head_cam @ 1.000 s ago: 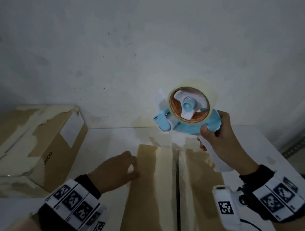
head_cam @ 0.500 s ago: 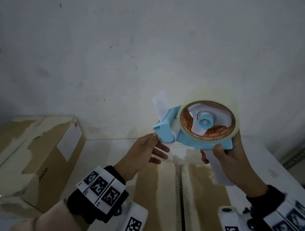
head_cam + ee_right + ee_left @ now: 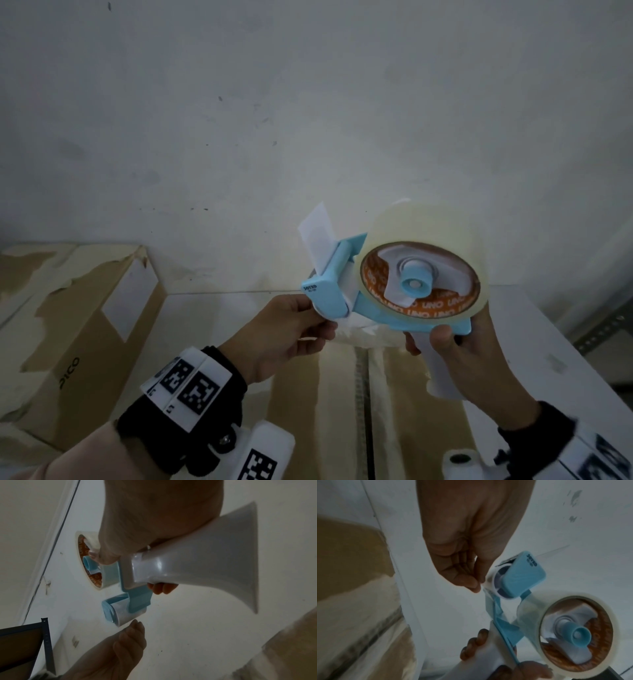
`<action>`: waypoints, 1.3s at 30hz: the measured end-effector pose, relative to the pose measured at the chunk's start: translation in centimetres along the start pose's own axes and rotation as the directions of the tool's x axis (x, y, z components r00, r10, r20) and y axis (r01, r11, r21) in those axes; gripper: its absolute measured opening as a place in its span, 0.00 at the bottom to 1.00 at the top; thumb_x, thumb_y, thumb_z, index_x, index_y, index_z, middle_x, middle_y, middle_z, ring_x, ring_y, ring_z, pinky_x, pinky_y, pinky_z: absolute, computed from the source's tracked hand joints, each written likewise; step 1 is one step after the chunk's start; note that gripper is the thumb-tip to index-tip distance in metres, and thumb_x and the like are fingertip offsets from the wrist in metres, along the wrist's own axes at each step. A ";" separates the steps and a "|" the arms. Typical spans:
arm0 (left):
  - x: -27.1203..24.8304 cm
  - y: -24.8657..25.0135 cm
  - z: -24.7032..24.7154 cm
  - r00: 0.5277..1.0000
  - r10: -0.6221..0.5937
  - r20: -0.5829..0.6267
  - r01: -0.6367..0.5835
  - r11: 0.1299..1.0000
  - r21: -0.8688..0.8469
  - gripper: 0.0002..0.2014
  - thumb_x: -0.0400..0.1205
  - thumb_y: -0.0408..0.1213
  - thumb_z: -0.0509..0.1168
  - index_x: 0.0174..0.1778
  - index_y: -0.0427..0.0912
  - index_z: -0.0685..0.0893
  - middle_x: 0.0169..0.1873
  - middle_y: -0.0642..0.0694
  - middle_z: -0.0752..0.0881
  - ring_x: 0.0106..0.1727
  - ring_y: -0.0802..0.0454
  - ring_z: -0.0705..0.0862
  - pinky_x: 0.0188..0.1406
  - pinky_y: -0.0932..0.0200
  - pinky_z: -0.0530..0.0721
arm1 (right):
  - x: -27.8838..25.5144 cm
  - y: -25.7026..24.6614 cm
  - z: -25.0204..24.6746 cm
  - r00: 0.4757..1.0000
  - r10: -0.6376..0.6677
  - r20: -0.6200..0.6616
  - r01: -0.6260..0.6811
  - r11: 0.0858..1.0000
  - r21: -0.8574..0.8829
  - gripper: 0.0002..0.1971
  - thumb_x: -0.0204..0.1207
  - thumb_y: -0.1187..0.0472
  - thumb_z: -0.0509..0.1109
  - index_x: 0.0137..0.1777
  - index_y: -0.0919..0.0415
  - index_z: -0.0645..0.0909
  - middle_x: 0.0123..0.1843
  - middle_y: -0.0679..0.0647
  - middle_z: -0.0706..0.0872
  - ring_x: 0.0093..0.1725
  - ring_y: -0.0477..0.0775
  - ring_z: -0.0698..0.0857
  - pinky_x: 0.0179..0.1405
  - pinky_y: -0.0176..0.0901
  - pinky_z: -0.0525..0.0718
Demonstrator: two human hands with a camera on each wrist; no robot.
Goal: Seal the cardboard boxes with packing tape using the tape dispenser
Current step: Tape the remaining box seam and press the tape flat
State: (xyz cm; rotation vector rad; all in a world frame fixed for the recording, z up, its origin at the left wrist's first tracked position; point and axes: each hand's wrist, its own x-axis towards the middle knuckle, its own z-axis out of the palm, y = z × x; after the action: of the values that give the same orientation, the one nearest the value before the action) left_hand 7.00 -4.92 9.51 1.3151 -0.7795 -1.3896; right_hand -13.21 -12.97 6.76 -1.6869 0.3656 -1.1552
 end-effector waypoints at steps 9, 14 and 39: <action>-0.1 0.8 0.5 0.999 -0.047 0.004 0.047 0.998 0.044 0.17 0.81 0.19 0.54 0.32 0.37 0.81 0.23 0.47 0.83 0.20 0.61 0.81 0.22 0.71 0.81 | 1.2 -0.9 -2.1 0.987 -0.021 0.162 0.027 0.999 -0.038 0.48 0.68 0.37 0.70 0.61 0.87 0.61 0.48 0.54 0.82 0.46 0.41 0.86 0.43 0.32 0.84; 0.1 0.8 1.1 0.998 -0.026 -0.049 0.031 0.996 0.088 0.18 0.82 0.19 0.52 0.31 0.39 0.79 0.25 0.46 0.83 0.22 0.60 0.81 0.23 0.70 0.80 | 2.0 -0.5 -2.5 0.980 0.006 0.201 0.003 0.999 -0.044 0.31 0.69 0.40 0.71 0.65 0.54 0.63 0.54 0.35 0.80 0.48 0.39 0.84 0.42 0.32 0.85; 2.2 -3.6 -6.0 0.914 0.040 -0.403 0.084 0.955 0.285 0.09 0.79 0.38 0.65 0.39 0.35 0.84 0.29 0.45 0.83 0.29 0.55 0.81 0.26 0.72 0.82 | 3.1 1.5 -5.2 0.870 0.293 0.397 -0.131 0.913 -0.387 0.31 0.53 0.26 0.71 0.54 0.20 0.60 0.53 0.28 0.79 0.48 0.36 0.84 0.38 0.31 0.85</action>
State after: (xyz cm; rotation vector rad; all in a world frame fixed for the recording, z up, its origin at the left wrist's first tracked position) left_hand 12.15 -4.92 4.33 1.7821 -0.7039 -0.9854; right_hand -15.51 -18.73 7.28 -2.0995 0.4717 -0.5237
